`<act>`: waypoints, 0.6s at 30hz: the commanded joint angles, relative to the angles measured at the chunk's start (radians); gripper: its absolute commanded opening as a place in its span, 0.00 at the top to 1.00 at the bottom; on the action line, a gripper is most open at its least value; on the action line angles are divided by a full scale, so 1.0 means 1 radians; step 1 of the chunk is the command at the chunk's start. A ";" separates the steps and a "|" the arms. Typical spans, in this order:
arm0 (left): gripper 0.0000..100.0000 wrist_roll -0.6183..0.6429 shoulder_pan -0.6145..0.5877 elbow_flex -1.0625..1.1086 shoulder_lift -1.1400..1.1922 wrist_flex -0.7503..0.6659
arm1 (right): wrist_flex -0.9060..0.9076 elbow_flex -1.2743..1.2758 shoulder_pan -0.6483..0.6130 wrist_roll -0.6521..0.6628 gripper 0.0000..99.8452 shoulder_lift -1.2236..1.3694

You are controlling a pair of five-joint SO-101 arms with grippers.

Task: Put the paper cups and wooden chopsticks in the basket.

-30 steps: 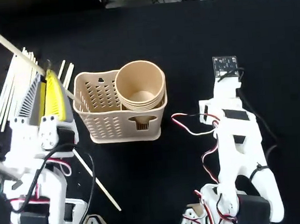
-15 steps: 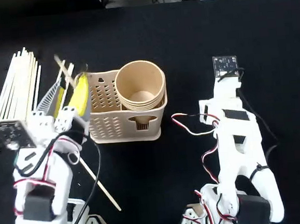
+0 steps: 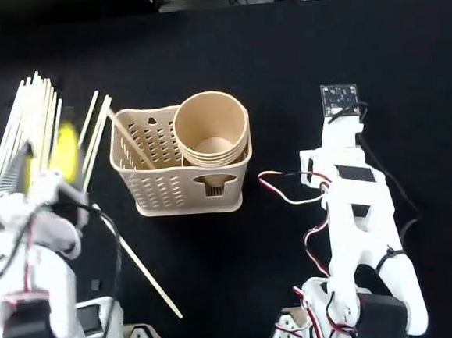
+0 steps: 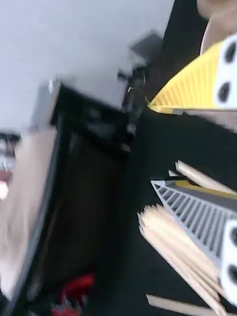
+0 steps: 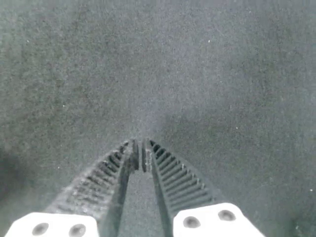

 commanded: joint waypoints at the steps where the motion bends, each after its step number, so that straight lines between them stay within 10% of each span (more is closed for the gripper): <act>1: 0.78 -0.115 -0.147 -0.038 0.227 0.002 | -0.017 -0.004 -0.014 0.000 0.96 -0.021; 18: 0.78 -0.493 -0.062 -0.562 1.438 0.032 | -0.017 -0.004 -0.014 0.000 0.96 -0.021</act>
